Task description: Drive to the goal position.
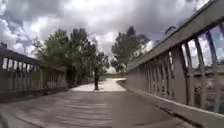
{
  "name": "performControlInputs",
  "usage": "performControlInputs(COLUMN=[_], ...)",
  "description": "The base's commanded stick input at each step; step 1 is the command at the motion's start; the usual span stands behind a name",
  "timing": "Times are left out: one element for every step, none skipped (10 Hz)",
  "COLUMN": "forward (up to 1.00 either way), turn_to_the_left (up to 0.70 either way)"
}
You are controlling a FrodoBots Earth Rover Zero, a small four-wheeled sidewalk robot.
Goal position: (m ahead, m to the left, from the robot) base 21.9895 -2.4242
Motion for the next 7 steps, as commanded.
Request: performControlInputs(forward=[0.85,0.85,0.85,0.85,0.85,0.85,0.85], turn_to_the_left=[0.00,0.00,0.00,0.00,0.00,0.00,0.00])
